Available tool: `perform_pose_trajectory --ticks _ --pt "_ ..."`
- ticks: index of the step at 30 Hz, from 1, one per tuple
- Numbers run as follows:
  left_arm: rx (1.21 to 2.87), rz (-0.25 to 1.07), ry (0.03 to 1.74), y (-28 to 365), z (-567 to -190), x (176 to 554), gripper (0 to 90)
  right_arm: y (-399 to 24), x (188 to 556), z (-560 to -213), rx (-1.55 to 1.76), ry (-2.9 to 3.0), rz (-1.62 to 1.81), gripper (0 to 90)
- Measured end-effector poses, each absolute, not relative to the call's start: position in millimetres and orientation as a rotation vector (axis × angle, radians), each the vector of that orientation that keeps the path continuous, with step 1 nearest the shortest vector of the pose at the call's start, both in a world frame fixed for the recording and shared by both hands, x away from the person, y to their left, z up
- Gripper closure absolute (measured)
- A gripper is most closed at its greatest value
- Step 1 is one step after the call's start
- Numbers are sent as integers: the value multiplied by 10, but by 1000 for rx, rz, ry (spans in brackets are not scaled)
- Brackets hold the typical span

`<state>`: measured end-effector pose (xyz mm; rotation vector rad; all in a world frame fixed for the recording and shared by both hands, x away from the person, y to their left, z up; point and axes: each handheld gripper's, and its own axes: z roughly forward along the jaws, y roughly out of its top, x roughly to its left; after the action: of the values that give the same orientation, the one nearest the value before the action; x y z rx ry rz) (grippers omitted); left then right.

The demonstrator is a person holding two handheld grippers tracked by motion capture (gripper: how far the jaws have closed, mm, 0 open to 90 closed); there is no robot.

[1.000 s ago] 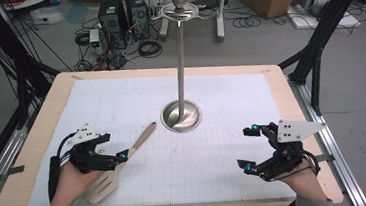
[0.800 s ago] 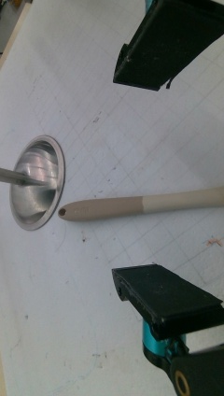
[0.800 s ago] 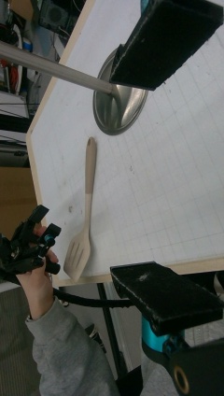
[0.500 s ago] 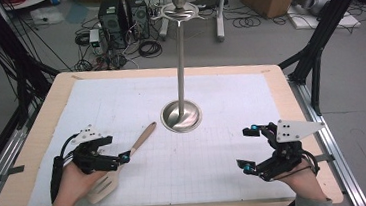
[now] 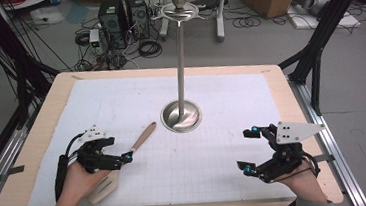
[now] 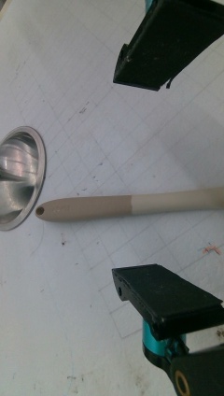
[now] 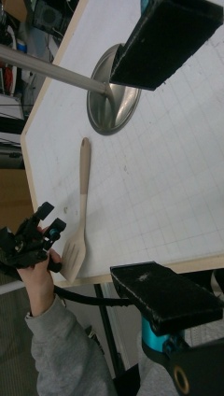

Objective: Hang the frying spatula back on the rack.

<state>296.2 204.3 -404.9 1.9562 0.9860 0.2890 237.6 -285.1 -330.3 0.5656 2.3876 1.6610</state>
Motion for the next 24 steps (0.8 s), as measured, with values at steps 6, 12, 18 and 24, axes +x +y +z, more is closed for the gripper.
perform_pose_trajectory --ticks 6,12,18,24 --pt "2009 314 993 1998 -4097 3004 82 -2865 2359 -3316 573 2402 1650 70" --pt "2030 325 1008 1983 -4142 3027 96 -2907 2338 -3319 580 2385 1647 70" --pt "2048 331 1016 1959 -4165 3034 109 -2893 2338 -3334 584 2398 1635 70" --pt "2057 344 1035 1946 -4191 3036 128 -2889 2336 -3337 588 2407 1631 70"
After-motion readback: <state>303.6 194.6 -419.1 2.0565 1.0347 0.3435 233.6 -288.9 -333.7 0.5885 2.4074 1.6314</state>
